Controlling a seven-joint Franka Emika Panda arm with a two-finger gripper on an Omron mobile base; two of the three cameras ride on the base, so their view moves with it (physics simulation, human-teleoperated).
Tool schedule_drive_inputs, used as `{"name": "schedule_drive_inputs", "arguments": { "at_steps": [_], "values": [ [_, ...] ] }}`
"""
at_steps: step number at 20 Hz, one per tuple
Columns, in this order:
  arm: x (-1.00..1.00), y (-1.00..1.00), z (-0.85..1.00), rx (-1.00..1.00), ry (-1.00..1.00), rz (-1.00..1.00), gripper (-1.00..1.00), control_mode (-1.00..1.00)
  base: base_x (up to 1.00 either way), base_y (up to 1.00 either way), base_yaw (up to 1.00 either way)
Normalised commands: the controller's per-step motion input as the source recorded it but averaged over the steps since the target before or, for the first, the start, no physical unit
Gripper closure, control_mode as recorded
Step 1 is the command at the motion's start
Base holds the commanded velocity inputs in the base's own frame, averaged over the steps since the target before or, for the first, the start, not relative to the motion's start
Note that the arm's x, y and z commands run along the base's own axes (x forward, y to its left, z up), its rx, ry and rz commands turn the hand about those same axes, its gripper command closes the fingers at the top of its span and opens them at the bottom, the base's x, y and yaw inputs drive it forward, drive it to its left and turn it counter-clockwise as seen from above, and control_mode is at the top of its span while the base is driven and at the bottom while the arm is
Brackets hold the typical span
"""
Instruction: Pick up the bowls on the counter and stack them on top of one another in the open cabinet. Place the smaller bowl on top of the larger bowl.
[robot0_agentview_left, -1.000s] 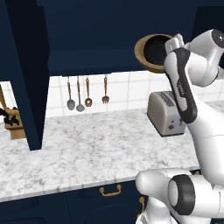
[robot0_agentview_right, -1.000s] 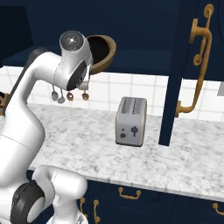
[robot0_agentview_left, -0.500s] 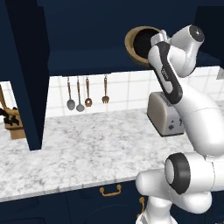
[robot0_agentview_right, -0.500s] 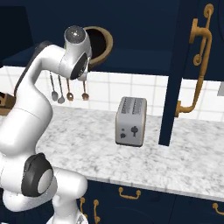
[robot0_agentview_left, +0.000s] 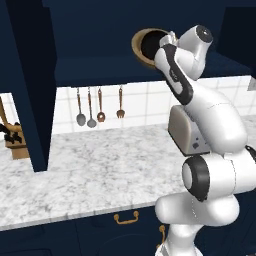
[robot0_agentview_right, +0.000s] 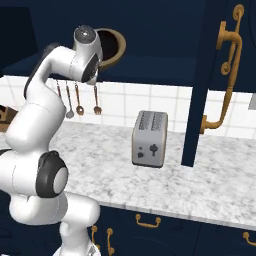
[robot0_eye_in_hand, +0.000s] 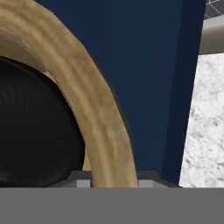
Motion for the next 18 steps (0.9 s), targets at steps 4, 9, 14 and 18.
{"name": "schedule_drive_inputs", "arguments": {
  "at_steps": [4, 9, 14, 18],
  "values": [
    [-0.42, -0.02, 0.0, 0.0, -0.09, 0.0, -1.0, -1.0, 0.0, 0.0, 0.0],
    [-0.72, -0.05, 0.08, 0.0, -0.27, 0.0, -1.0, -1.0, 0.0, 0.0, 0.0],
    [-0.88, -0.03, 0.67, 0.0, -0.57, 0.0, -1.0, -1.0, 0.0, 0.0, 0.0],
    [-1.0, -0.68, -0.38, 0.01, -0.34, 0.0, -1.0, -1.0, 0.0, 0.0, 0.0]
  ]
}}
